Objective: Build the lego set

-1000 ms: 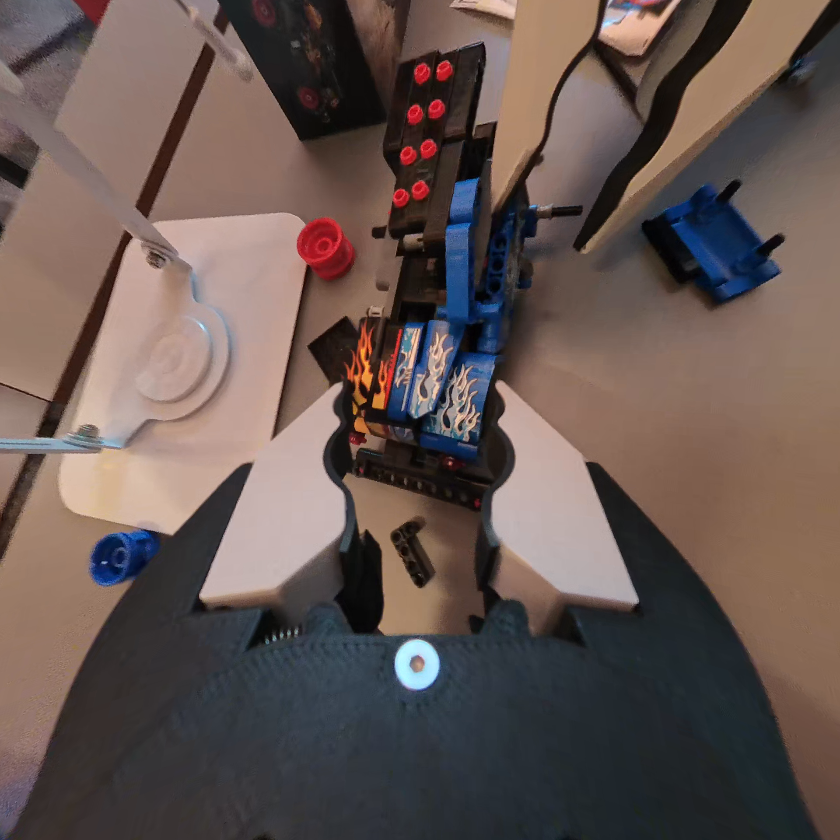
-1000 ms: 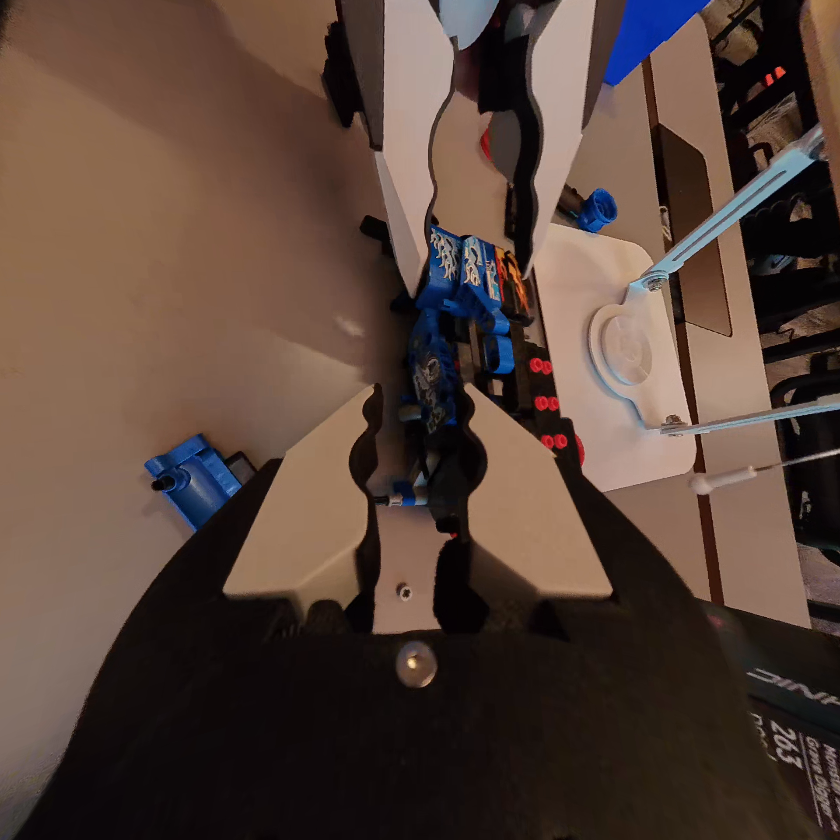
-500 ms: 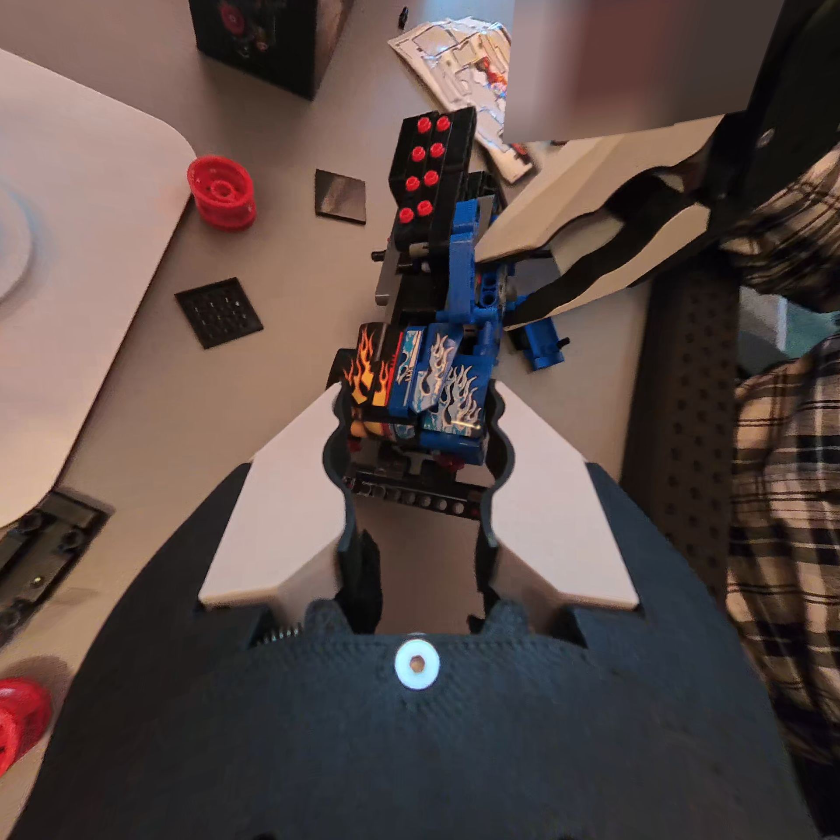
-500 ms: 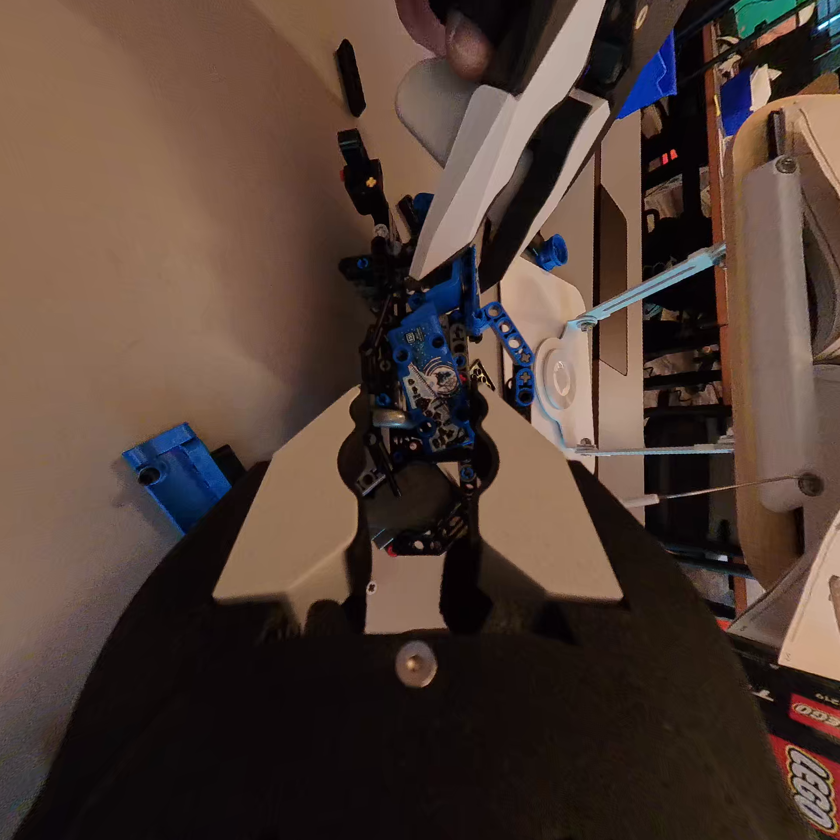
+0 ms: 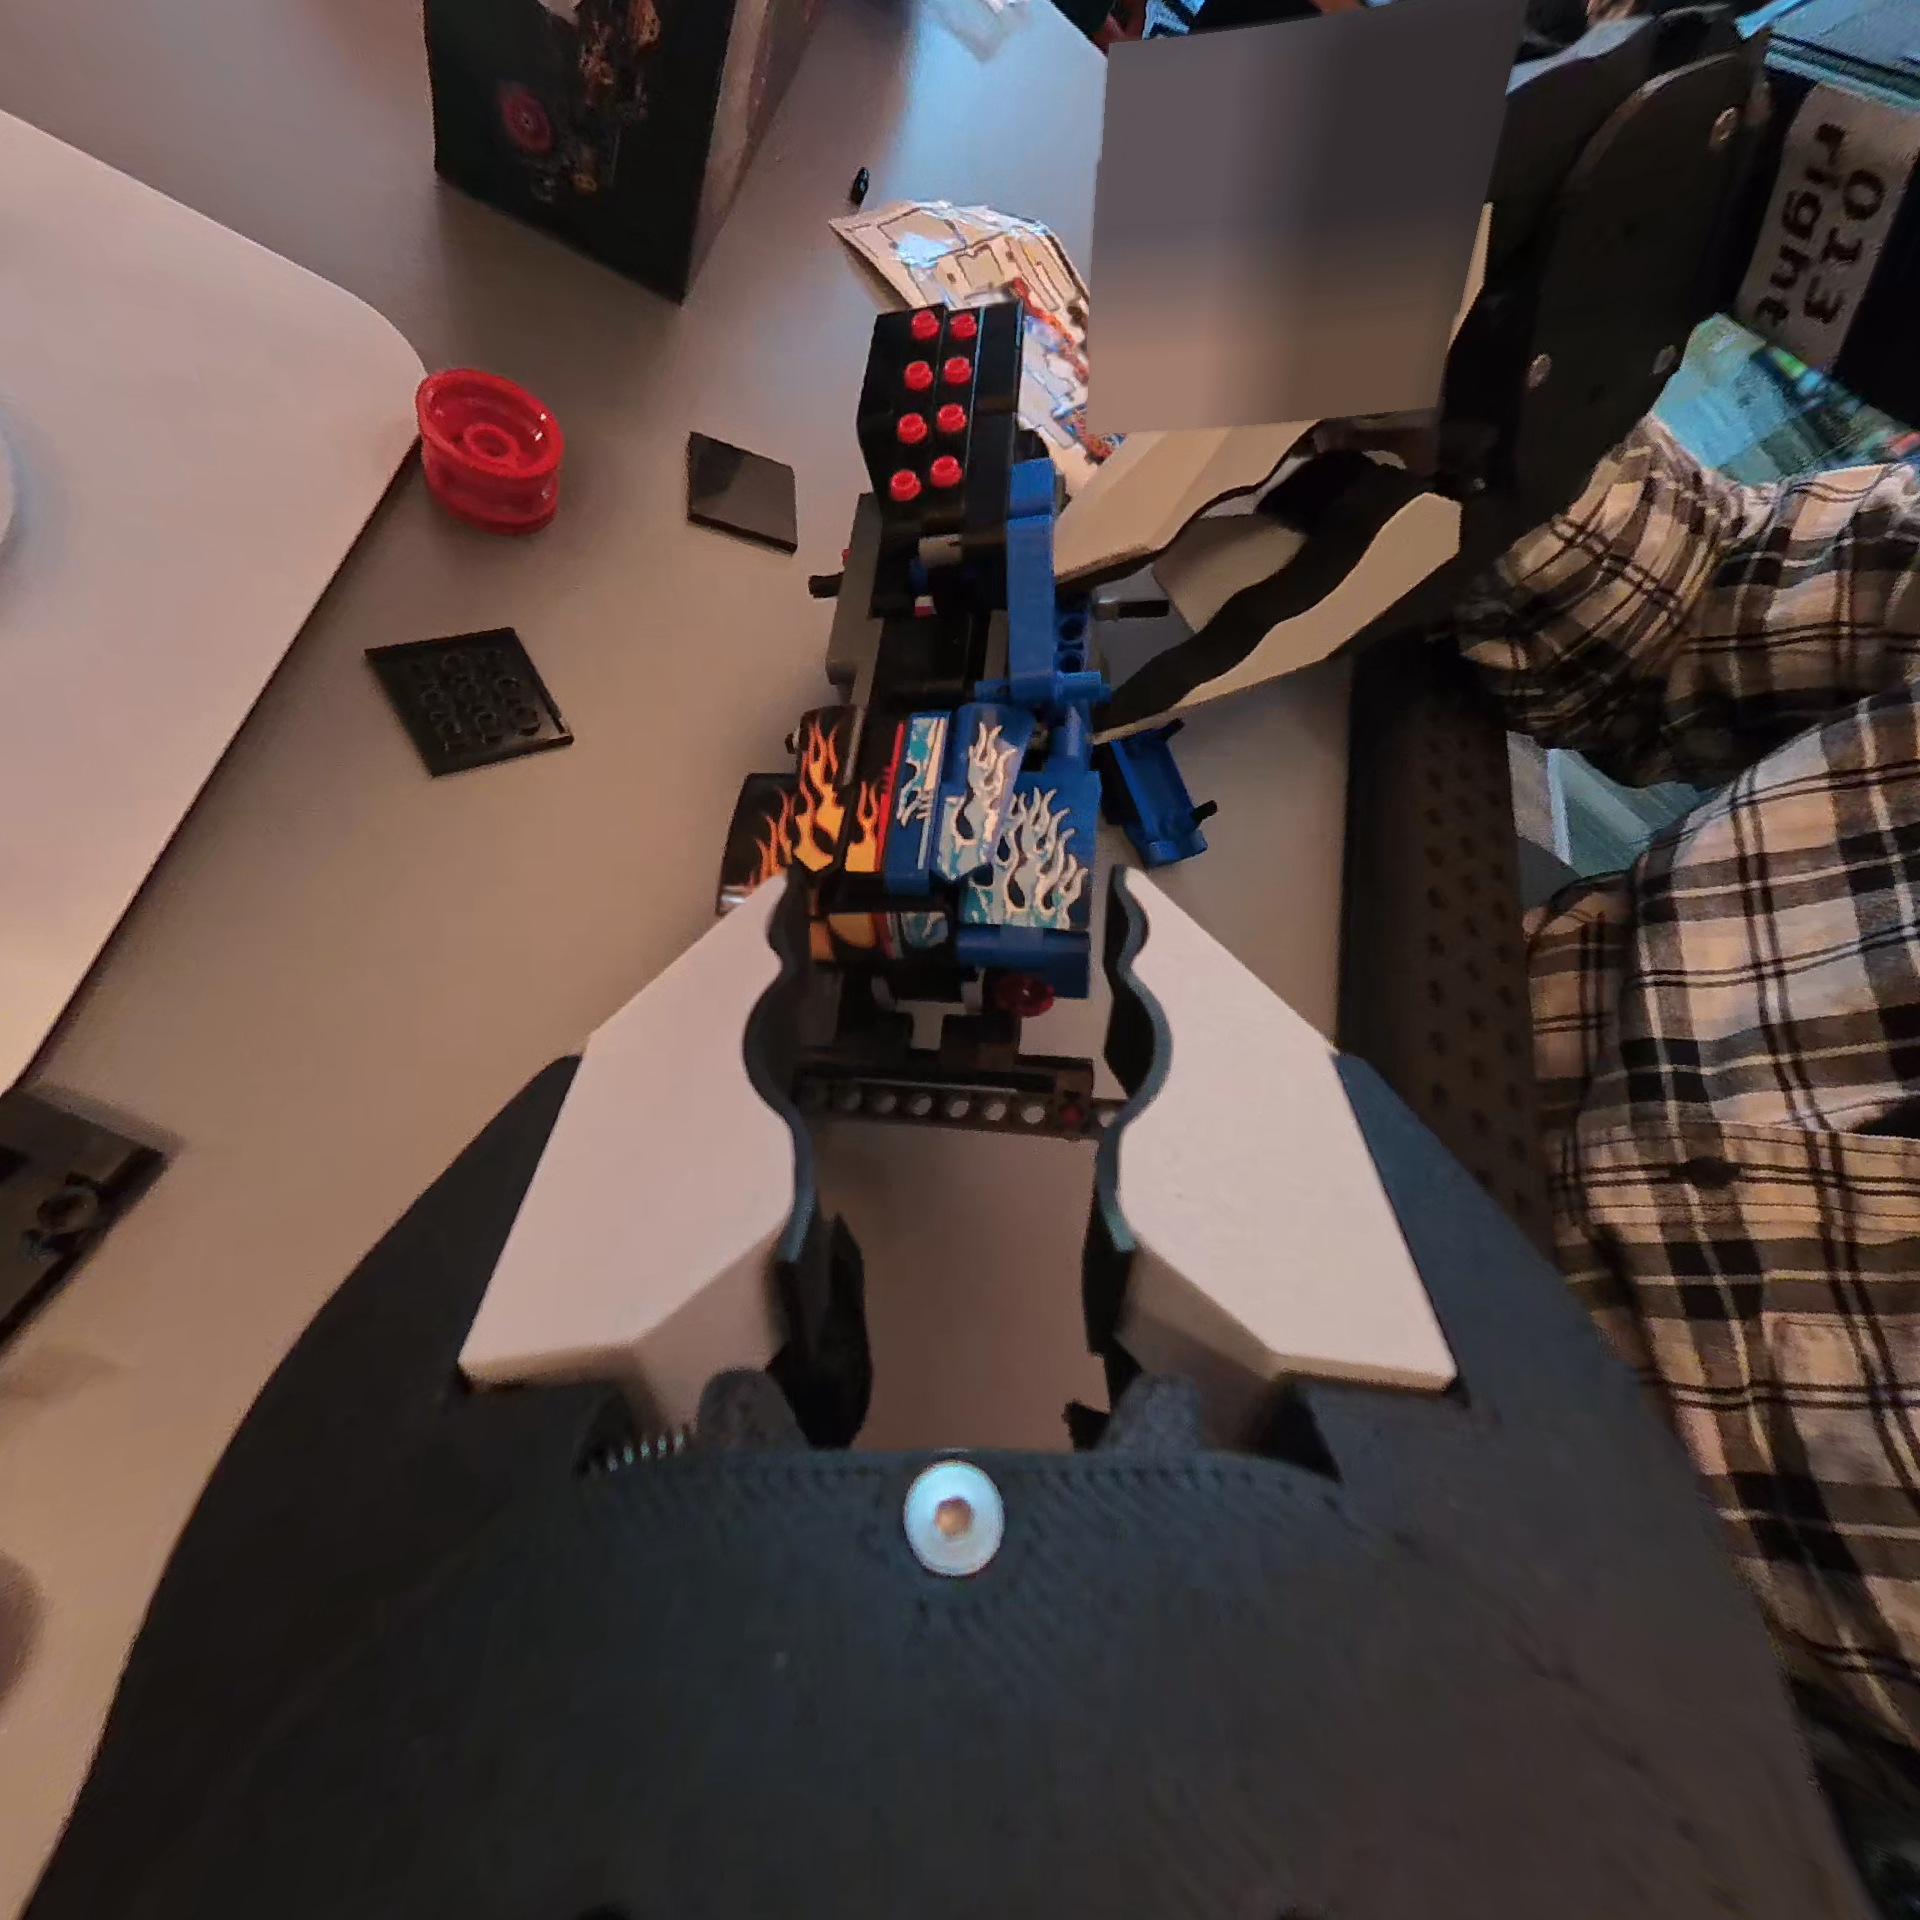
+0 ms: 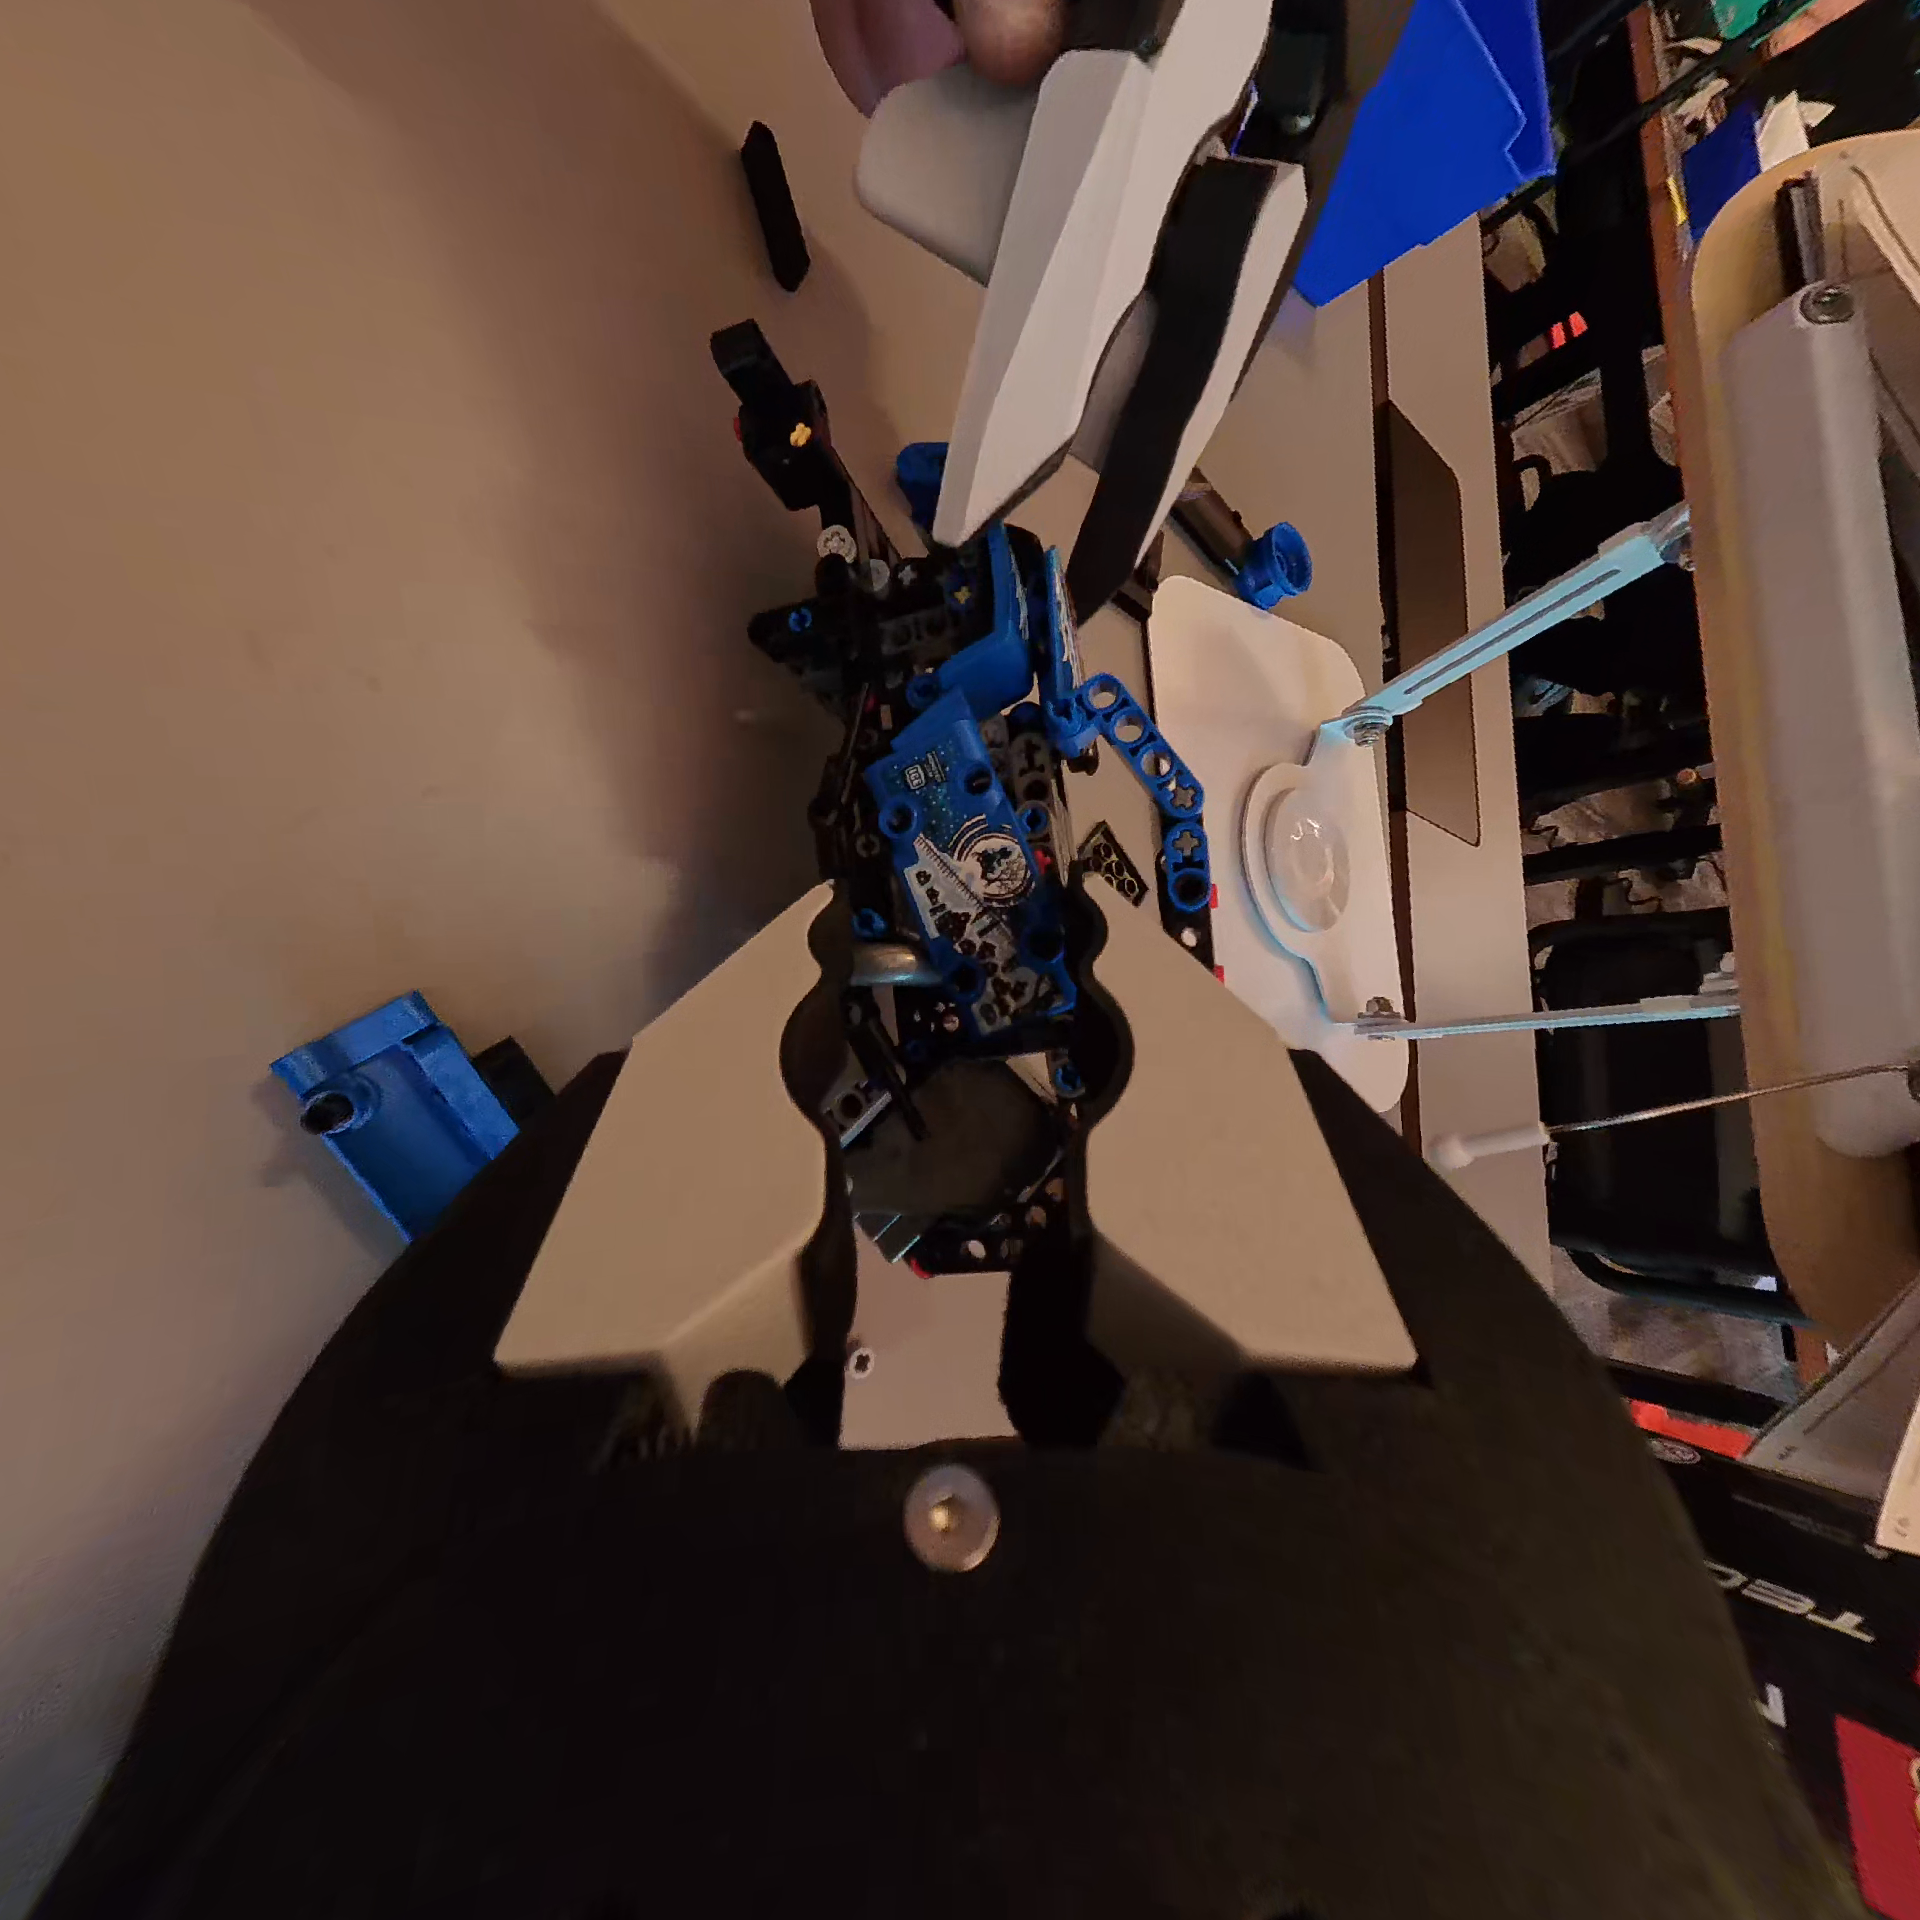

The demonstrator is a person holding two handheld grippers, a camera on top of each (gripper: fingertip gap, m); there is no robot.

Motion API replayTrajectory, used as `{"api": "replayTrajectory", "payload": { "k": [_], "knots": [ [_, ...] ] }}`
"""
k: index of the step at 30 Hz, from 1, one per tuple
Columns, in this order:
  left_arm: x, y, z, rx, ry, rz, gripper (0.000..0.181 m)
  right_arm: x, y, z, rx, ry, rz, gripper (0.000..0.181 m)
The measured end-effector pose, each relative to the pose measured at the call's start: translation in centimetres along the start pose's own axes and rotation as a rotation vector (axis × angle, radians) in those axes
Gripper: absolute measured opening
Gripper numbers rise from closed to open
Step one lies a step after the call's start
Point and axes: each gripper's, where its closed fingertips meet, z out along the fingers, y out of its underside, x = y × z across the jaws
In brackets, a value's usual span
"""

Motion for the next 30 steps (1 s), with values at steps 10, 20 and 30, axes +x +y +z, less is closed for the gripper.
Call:
{"api": "replayTrajectory", "payload": {
  "k": [10,20,30],
  "knots": [
    [-0.9,0.3,-0.9,0.034,-0.023,0.014,0.061,1.0,-0.2,0.7,-0.006,-0.08,0.019,0.039],
    [-1.4,-0.8,-1.5,0.054,-0.162,0.185,0.059,1.1,-0.4,1.0,0.013,-0.076,0.02,0.039],
    [-0.1,-4.1,-0.7,0.169,-0.224,0.372,0.023,0.7,-0.8,0.8,0.021,-0.091,-0.003,0.038]
  ]
}}
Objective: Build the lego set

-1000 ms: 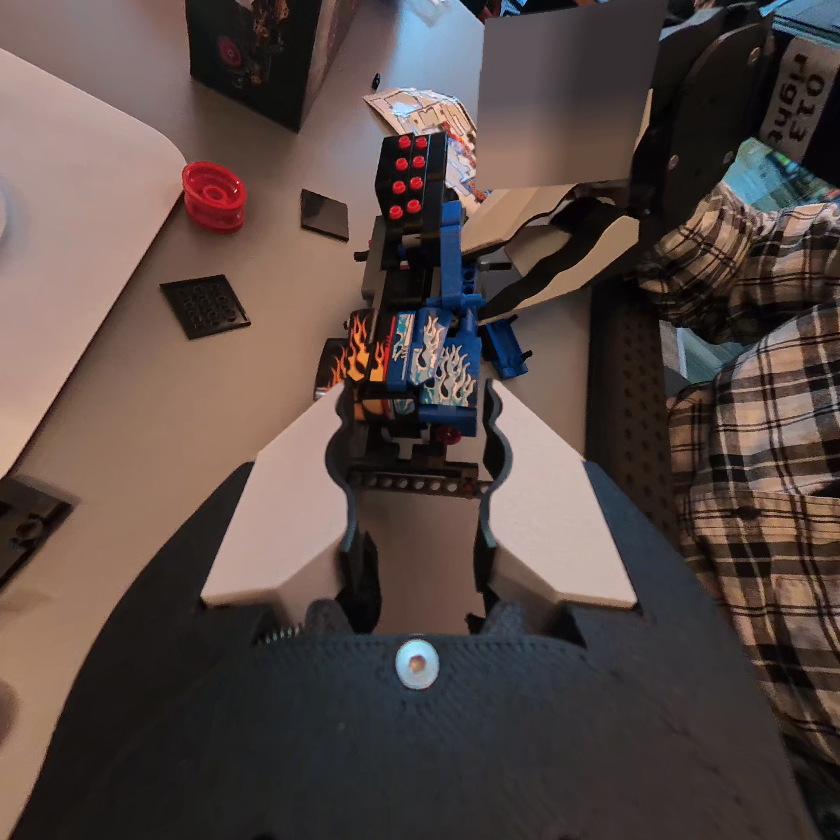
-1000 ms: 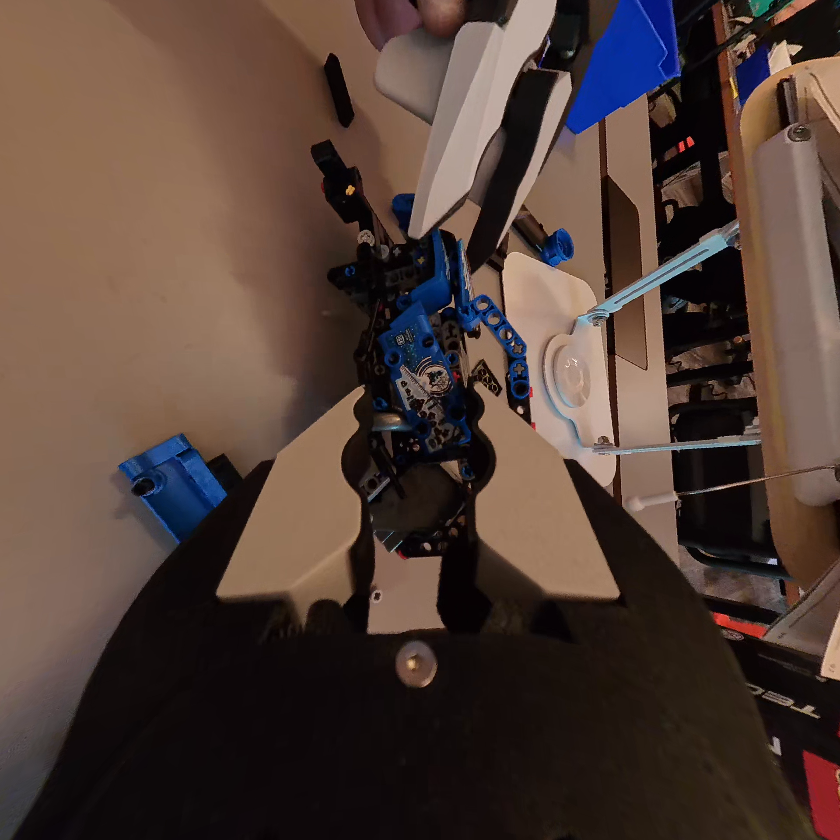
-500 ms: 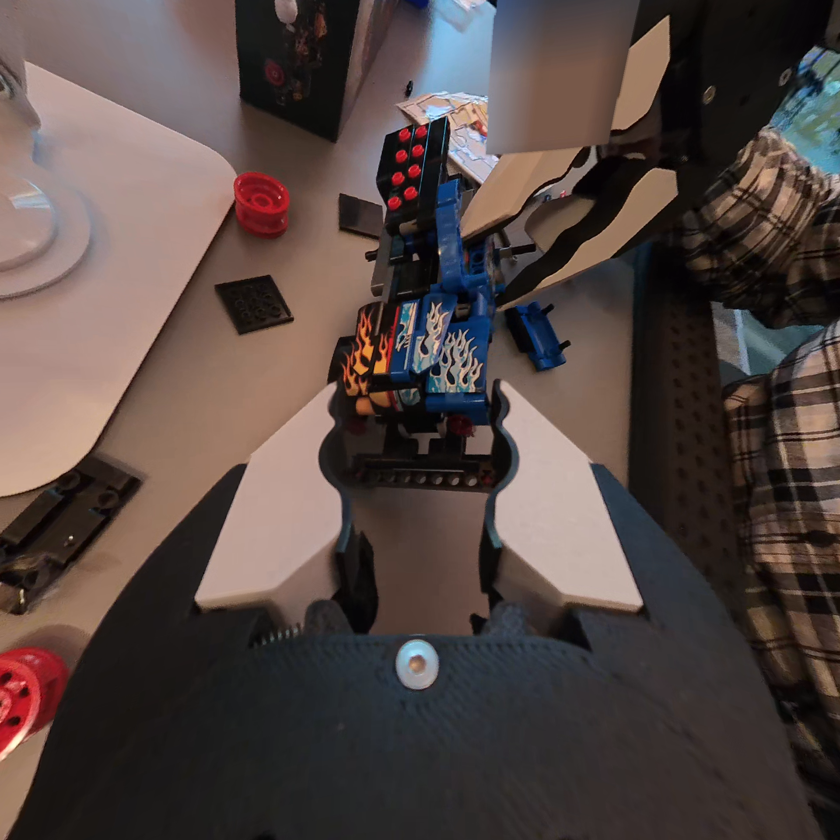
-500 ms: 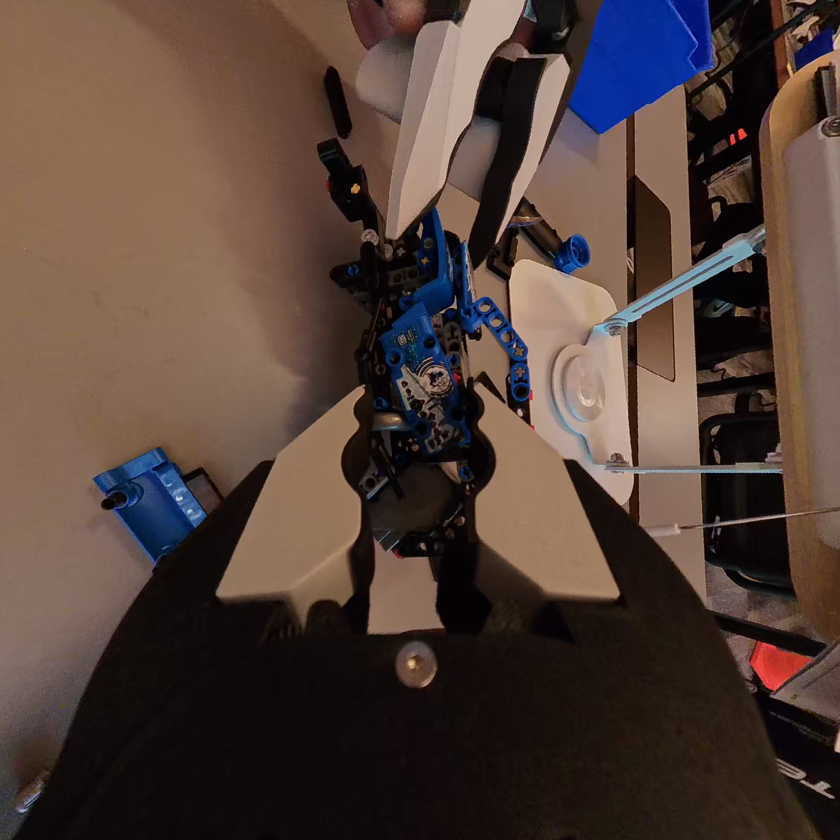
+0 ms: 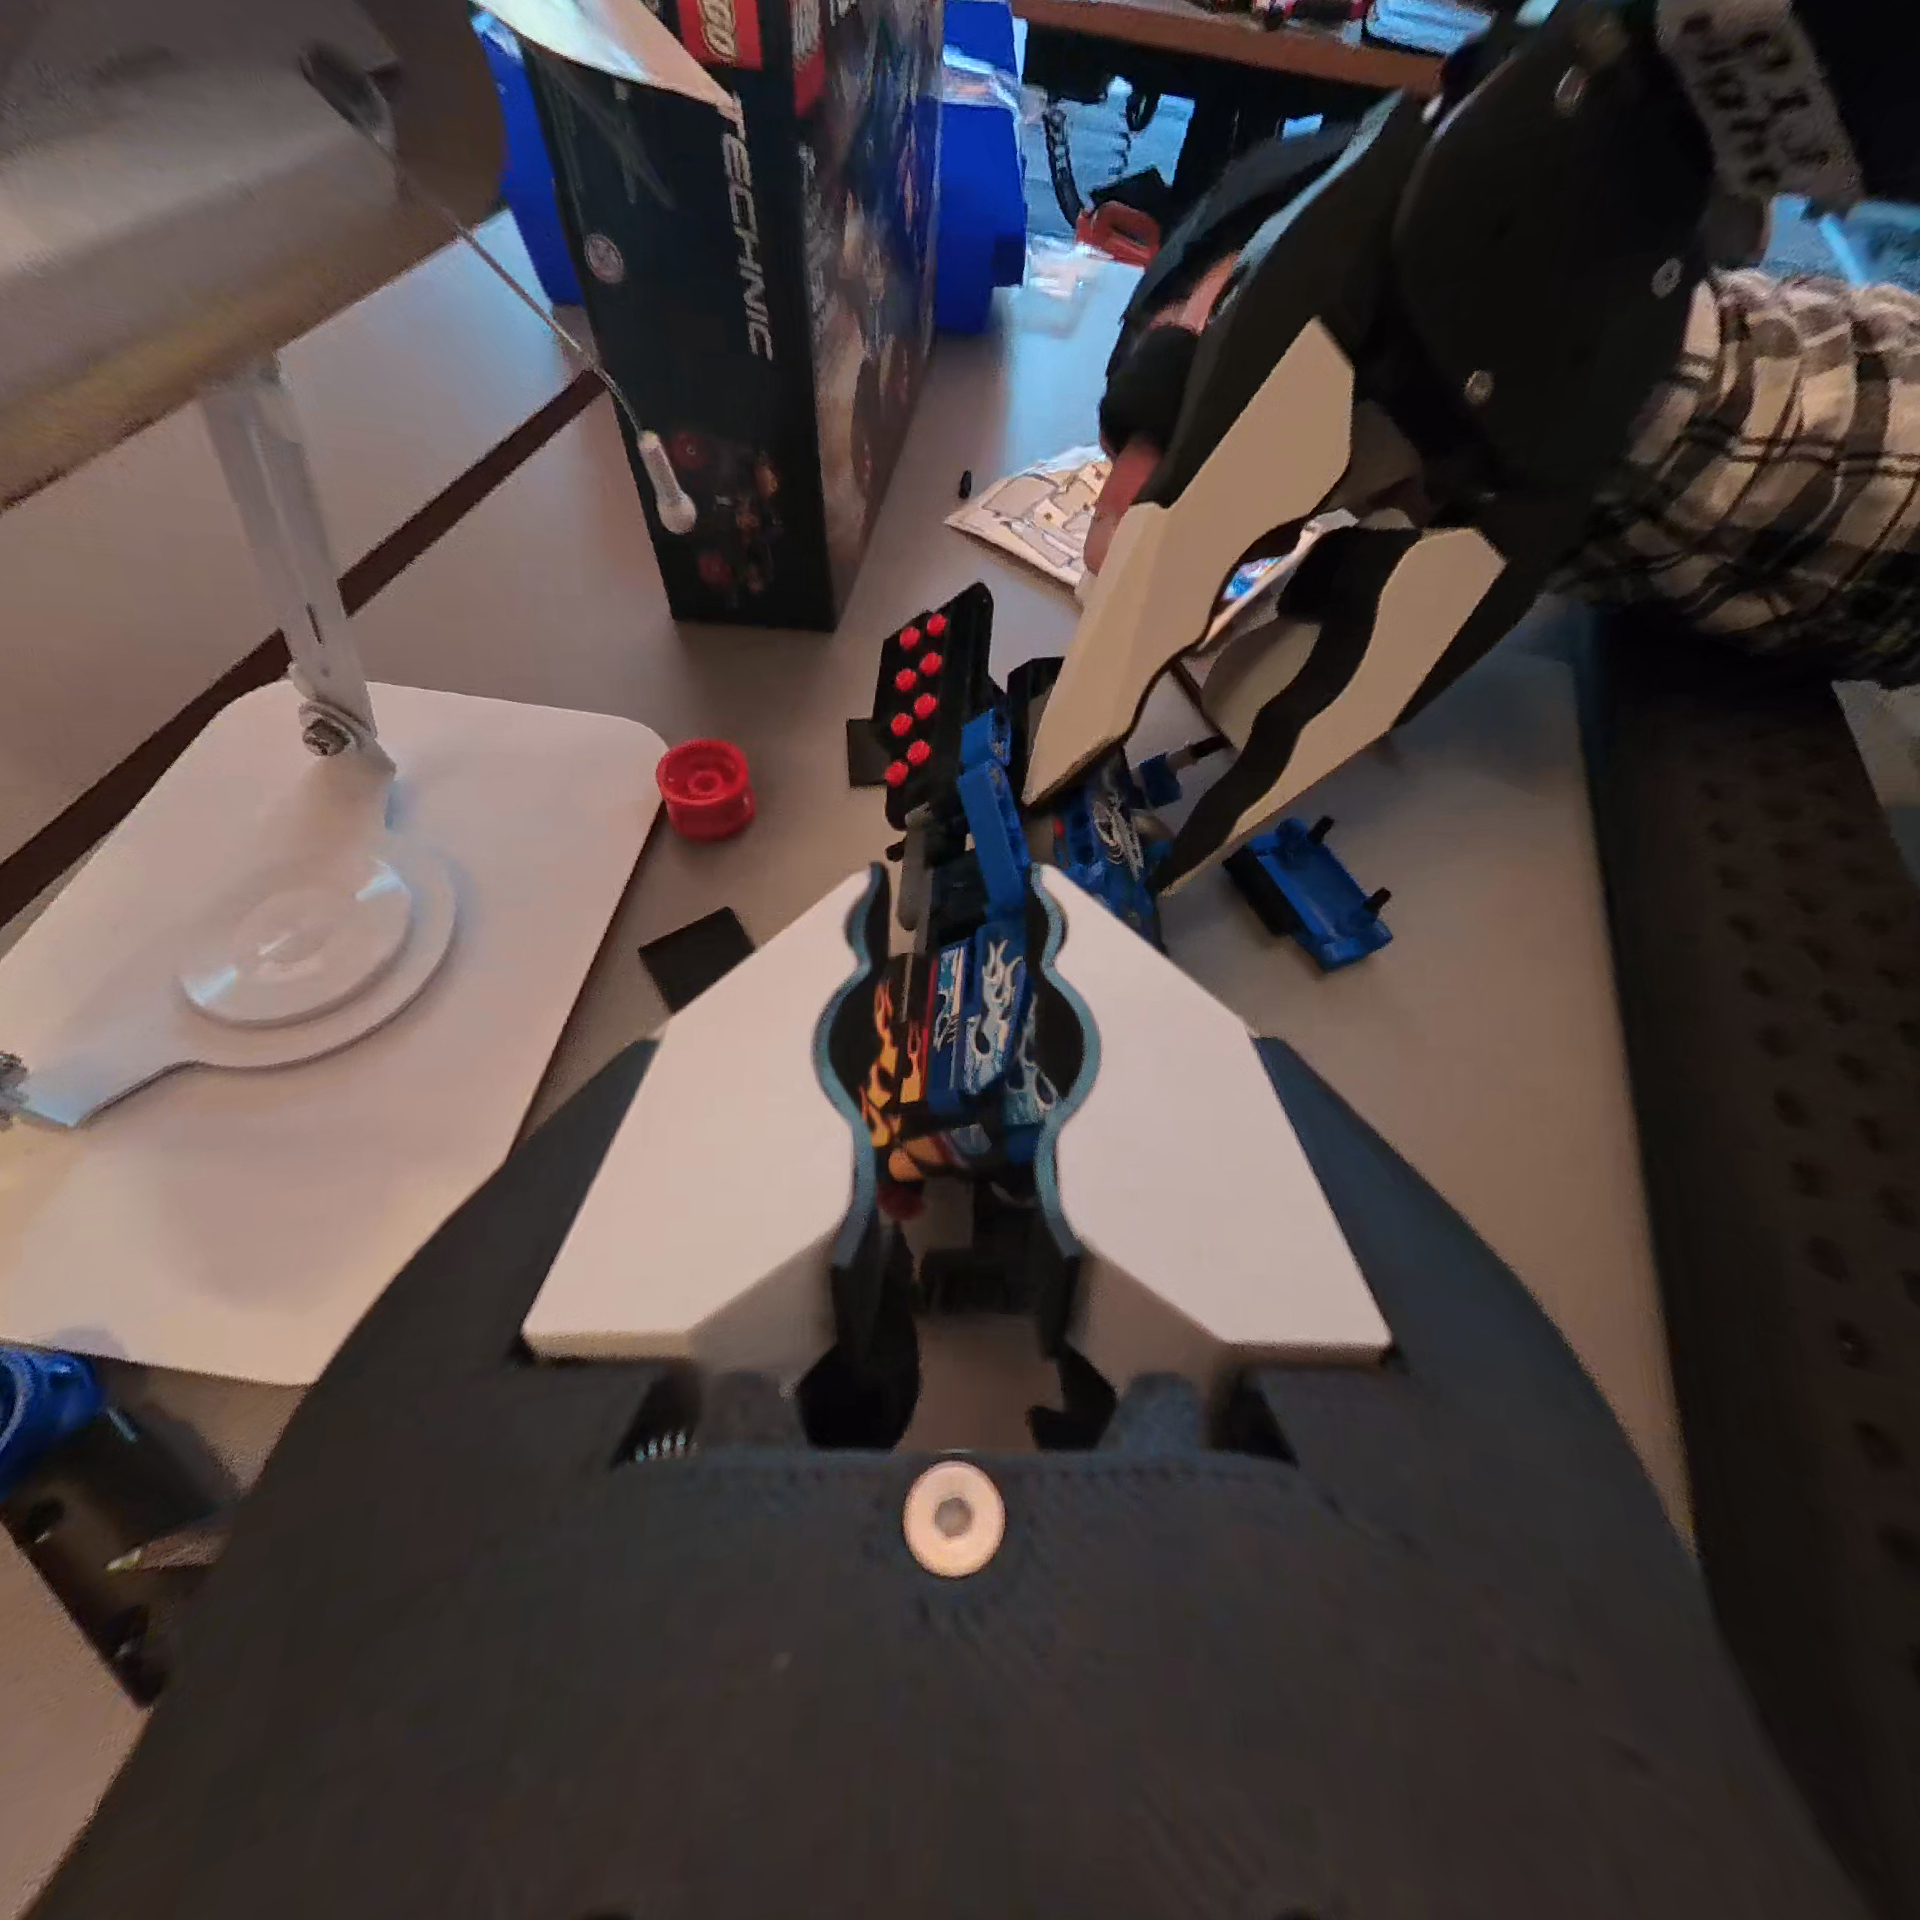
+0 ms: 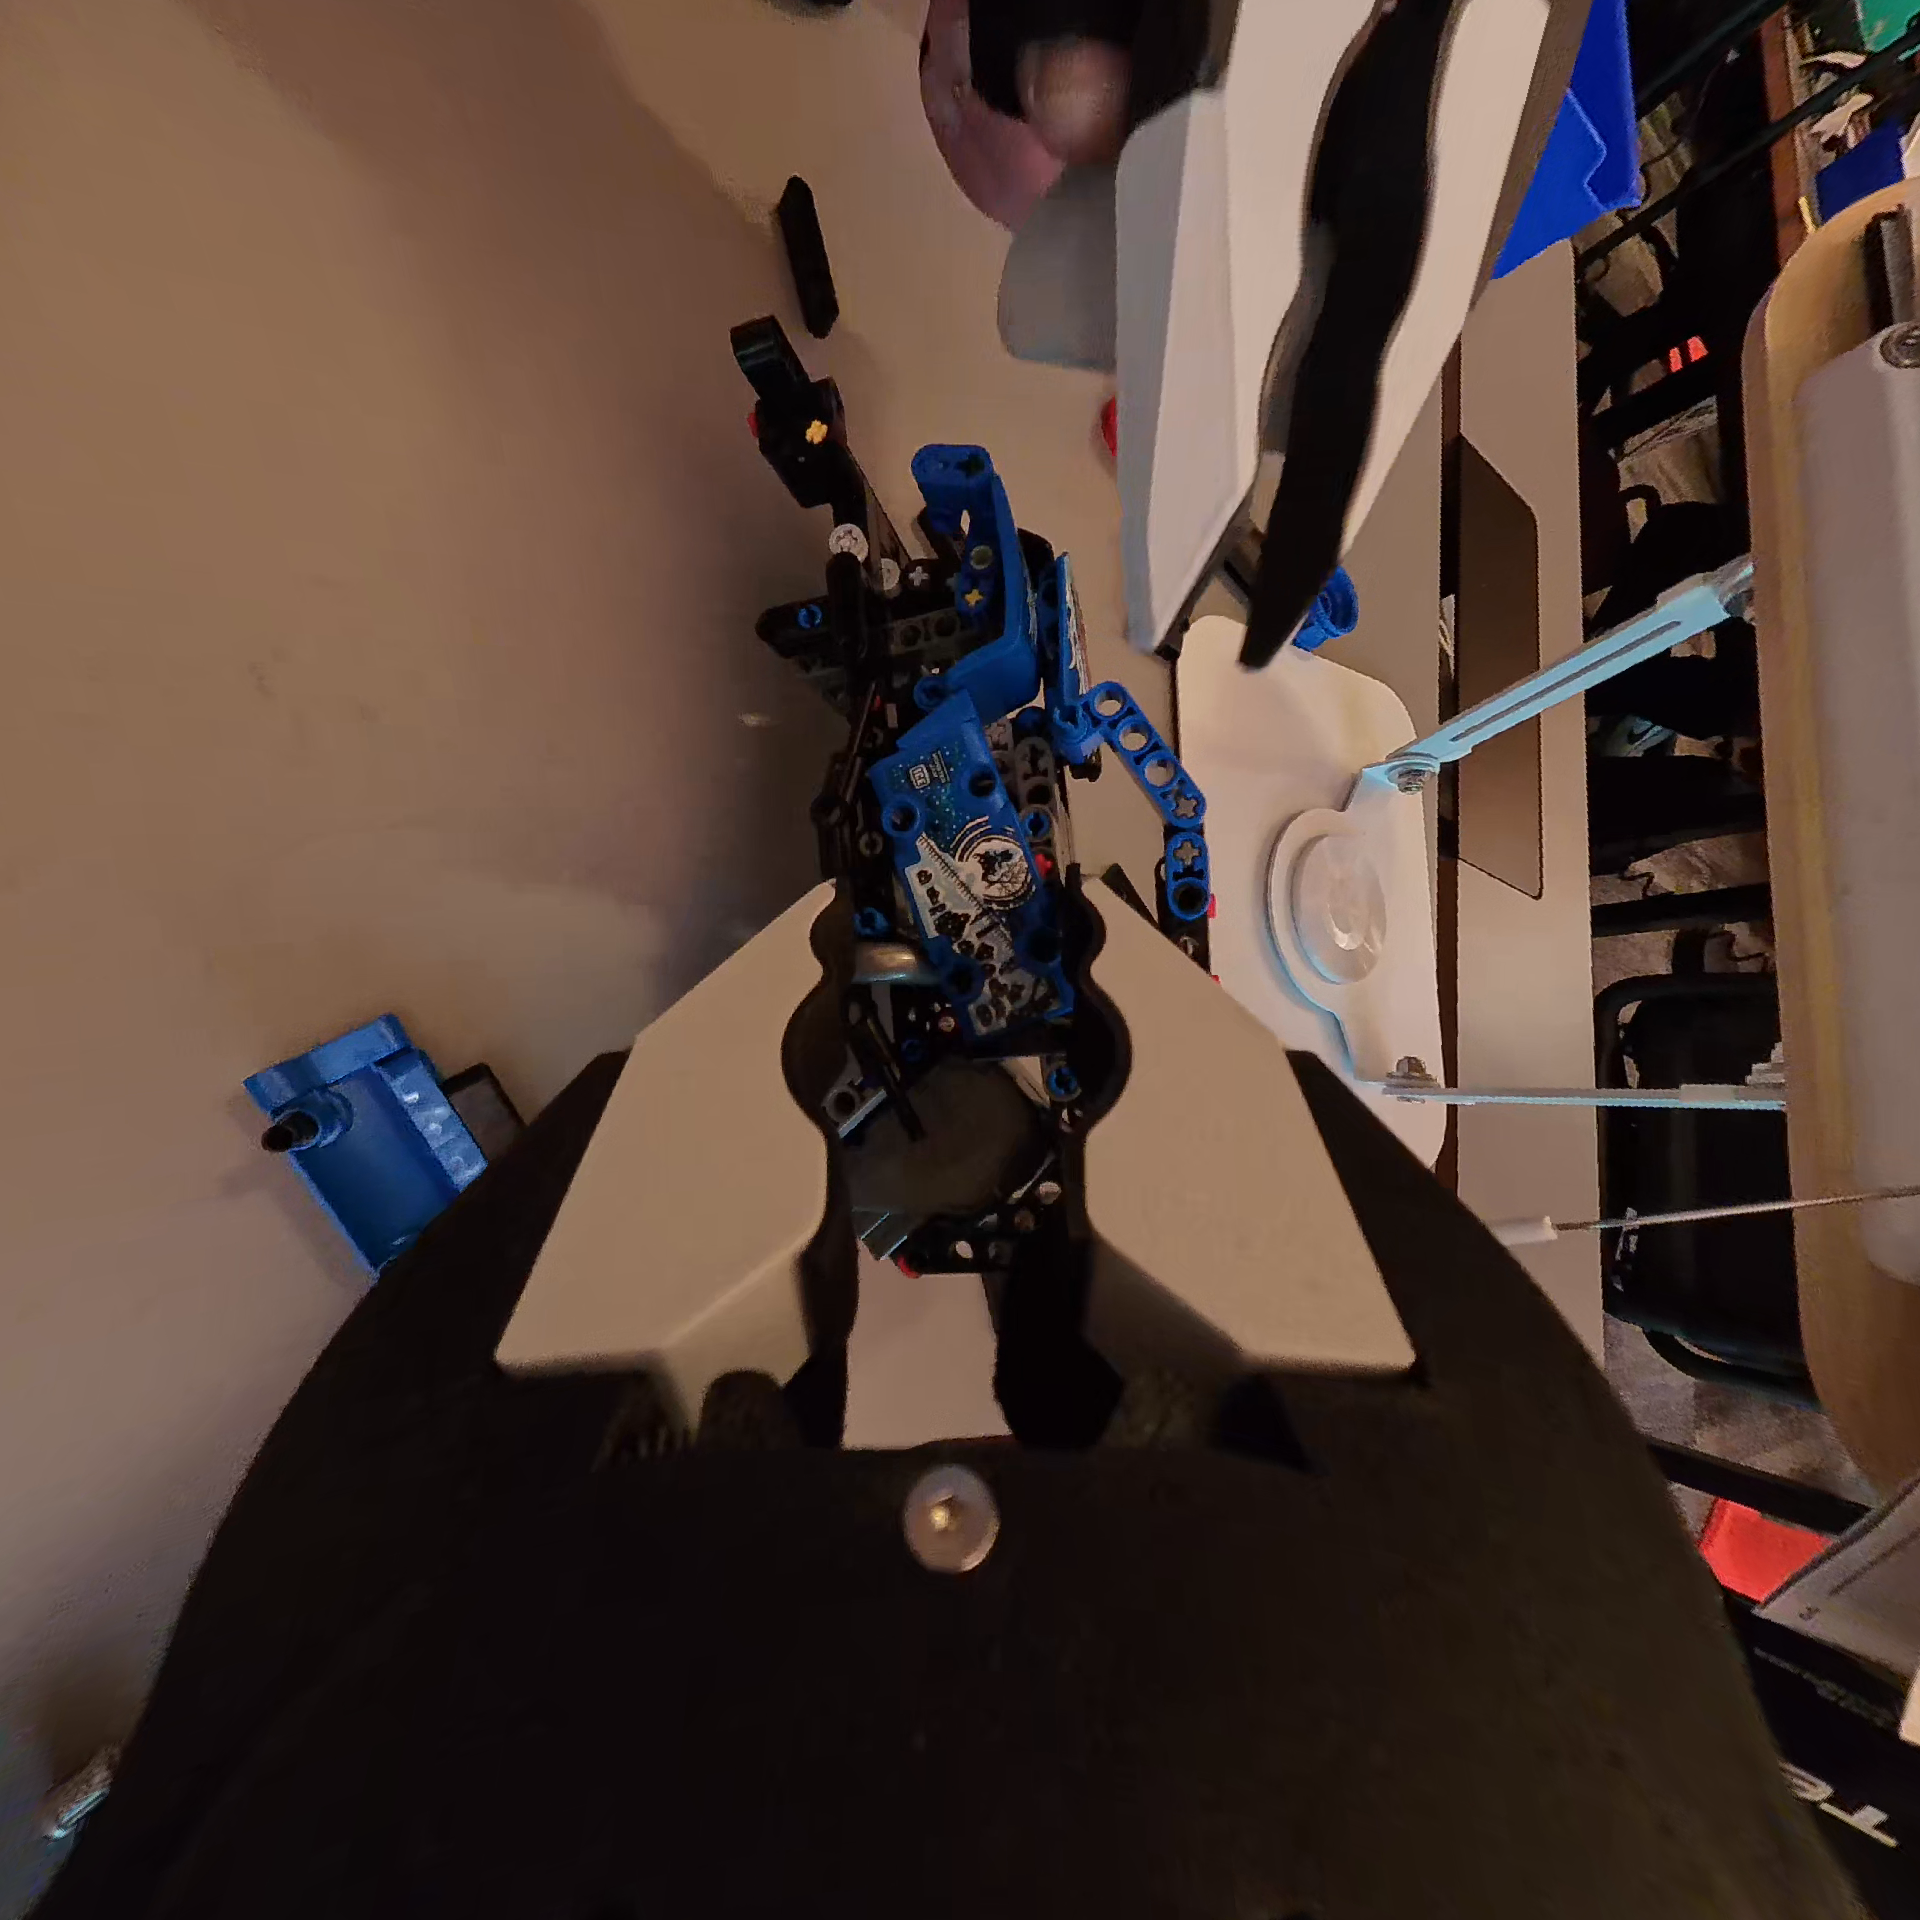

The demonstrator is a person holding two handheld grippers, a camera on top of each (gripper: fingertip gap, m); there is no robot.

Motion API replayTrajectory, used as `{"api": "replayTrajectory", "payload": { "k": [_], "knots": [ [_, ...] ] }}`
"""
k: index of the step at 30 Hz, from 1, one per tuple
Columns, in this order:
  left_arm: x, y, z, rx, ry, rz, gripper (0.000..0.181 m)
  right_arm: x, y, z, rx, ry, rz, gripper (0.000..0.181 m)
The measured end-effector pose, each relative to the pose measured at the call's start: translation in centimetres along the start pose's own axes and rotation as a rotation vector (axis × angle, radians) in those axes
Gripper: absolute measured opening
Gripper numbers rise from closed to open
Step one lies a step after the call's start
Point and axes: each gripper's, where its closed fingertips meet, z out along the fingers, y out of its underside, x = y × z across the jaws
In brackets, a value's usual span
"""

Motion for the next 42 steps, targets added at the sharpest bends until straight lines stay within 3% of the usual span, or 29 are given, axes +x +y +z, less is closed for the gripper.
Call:
{"api": "replayTrajectory", "payload": {
  "k": [9,15,20,23,26,28,34,42],
  "knots": [
    [0.7,-0.2,0.9,0.04,0.075,-0.064,0.001,0.1,-0.1,-0.3,0.032,-0.02,0.047,0.037],
    [1.1,-0.1,1.0,0.065,0.145,-0.151,0.0,0.0,0.0,-0.5,0.046,-0.074,0.123,0.038],
    [2.1,0.1,1.6,0.057,0.209,-0.194,0.008,-0.4,-0.6,-0.9,0.079,-0.177,0.233,0.029],
    [2.4,0.6,2.2,0.024,0.215,-0.19,0.007,-0.7,0.1,-0.4,0.029,-0.159,0.186,0.03],
    [2.1,1.9,3.3,-0.033,0.196,-0.189,0.004,-0.6,0.6,0.0,-0.026,-0.103,0.091,0.014],
    [1.8,1.7,3.4,-0.016,0.21,-0.209,0.005,-0.8,1.4,0.4,-0.089,-0.084,0.039,0.017],
    [1.8,1.3,3.6,-0.043,0.126,-0.072,0.026,-0.9,2.1,0.4,-0.074,-0.068,0.023,0.018],
    [1.9,1.9,5.0,-0.1,0.076,-0.001,0.008,-0.5,2.4,1.4,-0.113,0.039,-0.099,0.007]
  ]
}}
